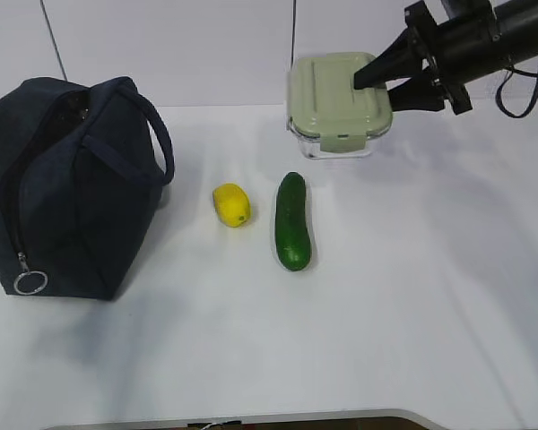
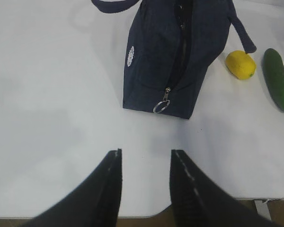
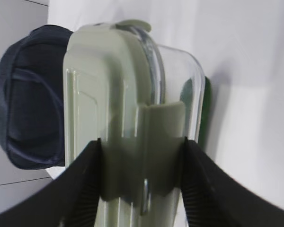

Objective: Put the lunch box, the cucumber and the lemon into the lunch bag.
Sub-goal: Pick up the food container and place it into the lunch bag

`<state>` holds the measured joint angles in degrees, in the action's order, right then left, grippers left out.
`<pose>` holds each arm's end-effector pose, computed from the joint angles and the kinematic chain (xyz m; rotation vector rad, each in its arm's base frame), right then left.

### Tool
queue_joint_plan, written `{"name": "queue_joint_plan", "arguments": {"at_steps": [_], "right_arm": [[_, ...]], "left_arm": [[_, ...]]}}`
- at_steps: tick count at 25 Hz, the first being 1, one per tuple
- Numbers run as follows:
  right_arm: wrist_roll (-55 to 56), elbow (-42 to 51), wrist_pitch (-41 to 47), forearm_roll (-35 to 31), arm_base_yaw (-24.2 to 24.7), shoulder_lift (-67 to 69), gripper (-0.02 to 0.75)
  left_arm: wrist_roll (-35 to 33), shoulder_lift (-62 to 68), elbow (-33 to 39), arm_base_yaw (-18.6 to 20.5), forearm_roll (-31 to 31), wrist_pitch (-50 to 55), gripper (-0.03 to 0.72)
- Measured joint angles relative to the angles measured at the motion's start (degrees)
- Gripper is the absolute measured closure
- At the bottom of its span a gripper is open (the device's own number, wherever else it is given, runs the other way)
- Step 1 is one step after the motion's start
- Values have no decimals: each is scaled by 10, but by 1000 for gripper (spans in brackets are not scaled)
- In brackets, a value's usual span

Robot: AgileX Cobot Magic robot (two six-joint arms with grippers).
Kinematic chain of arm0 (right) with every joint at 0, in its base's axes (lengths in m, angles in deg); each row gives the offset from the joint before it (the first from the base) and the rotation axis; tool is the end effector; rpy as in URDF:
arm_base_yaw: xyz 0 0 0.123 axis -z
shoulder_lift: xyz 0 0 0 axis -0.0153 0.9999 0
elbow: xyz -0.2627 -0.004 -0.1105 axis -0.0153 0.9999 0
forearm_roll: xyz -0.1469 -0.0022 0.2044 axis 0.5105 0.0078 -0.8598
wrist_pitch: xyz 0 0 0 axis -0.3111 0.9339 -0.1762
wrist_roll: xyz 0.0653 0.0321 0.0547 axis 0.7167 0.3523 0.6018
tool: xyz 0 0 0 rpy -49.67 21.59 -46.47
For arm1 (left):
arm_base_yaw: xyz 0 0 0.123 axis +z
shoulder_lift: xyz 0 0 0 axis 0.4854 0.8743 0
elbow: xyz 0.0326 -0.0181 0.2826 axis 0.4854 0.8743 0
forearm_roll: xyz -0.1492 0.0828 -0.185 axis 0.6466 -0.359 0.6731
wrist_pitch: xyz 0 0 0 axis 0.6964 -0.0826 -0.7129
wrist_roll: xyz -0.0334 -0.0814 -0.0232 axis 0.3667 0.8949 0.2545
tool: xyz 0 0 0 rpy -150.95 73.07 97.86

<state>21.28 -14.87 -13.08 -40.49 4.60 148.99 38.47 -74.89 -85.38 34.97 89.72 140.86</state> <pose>0.4441 0.0451 0.2682 -0.1020 2.4503 1.2501 0.0368 -0.0160 0.3016 -0.1314 2.1268 -0.2538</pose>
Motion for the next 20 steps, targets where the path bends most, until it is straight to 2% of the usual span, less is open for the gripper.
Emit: {"name": "queue_joint_plan", "arguments": {"at_steps": [7,14,20], "right_arm": [[0,0,1,-23,-47,-10,377],[0,0,1,-66,-82,-10,377],[0,0,1,-88,-89,-10,377]], "left_arm": [[0,125,-45,0,1,-22,414],[-10,278,-135,0,1,-19,414],[-30,426,-225,0,8,15,414]]}}
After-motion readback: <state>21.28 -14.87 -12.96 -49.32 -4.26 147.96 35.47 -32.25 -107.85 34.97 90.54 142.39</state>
